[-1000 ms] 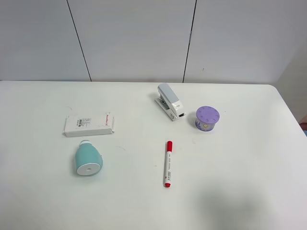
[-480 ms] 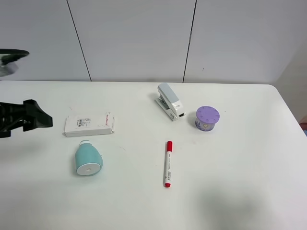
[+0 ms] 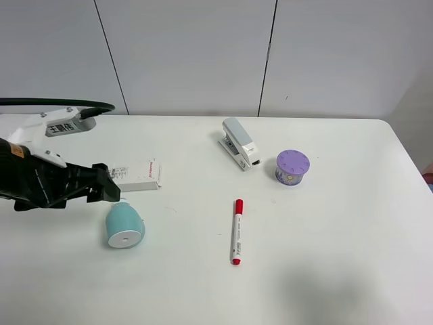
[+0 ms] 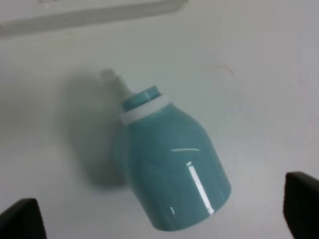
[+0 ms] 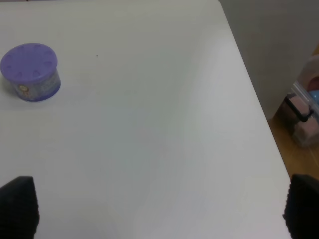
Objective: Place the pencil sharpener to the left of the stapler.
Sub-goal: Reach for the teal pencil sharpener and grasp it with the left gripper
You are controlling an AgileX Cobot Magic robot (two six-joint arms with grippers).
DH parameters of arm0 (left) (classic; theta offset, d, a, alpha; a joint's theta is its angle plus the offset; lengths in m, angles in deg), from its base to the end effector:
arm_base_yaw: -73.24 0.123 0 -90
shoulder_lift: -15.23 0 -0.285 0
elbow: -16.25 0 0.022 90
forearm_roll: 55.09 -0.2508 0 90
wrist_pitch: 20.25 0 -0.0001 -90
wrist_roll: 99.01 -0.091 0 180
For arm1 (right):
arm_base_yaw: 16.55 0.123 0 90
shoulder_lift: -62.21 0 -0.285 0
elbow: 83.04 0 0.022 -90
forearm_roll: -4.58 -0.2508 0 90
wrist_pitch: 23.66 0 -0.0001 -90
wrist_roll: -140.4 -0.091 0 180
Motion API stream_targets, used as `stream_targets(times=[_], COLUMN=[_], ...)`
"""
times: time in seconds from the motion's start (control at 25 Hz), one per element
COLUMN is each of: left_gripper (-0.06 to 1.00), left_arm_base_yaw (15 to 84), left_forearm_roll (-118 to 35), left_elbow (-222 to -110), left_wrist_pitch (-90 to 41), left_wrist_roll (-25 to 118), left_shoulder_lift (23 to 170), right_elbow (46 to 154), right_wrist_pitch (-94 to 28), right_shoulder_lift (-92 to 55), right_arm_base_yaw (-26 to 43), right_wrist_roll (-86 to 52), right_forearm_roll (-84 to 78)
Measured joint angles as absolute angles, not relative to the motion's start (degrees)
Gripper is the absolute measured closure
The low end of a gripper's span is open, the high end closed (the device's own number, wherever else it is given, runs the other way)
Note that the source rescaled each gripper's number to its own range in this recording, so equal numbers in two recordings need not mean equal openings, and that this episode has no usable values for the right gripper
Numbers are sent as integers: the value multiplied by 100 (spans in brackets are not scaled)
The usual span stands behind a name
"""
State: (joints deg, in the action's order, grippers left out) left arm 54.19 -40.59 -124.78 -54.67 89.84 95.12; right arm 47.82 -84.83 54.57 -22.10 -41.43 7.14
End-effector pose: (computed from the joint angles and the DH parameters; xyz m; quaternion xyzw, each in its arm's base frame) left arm 0.2055 -0.0846 0.2219 0.0013 0.9689 -0.1460 0.1999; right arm -0.0047 -0.0031 0.2740 0.0560 0.8549 -0.0390 0.5143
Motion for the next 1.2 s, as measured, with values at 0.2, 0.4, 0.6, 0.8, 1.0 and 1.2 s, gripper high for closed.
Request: stream_targets(times=[0.2, 0.4, 0.6, 0.8, 1.0, 1.2], left_gripper=[3, 18, 22, 23, 23, 23], left_arm_base_yaw=[5229, 5101, 5082, 5082, 5082, 5082], left_forearm_roll=[-3752, -3505, -3478, -3478, -3490, -3581], left_elbow=[-12482, -12521, -12521, -12531, -12820, -12918], left_wrist_pitch=[-5381, -5227, -5055, -4836, -4823, -4803], left_wrist_roll=[9014, 9014, 9014, 9014, 8971, 8946], left_shoulder_lift=[10048, 10564, 10939, 11192, 11616, 11927], right_elbow=[4782, 4782, 4782, 4782, 4782, 4782], right_wrist_pitch=[-8483, -8483, -8483, -8483, -8483, -8483], right_shoulder_lift=[5457, 5457, 5457, 5457, 5457, 5457], right_arm_base_yaw=[-2210, -2210, -2210, -2210, -2210, -2210], right_wrist_roll=[-4143, -4143, -4143, -4143, -4143, -4143], right_forearm_roll=[714, 714, 714, 714, 714, 714])
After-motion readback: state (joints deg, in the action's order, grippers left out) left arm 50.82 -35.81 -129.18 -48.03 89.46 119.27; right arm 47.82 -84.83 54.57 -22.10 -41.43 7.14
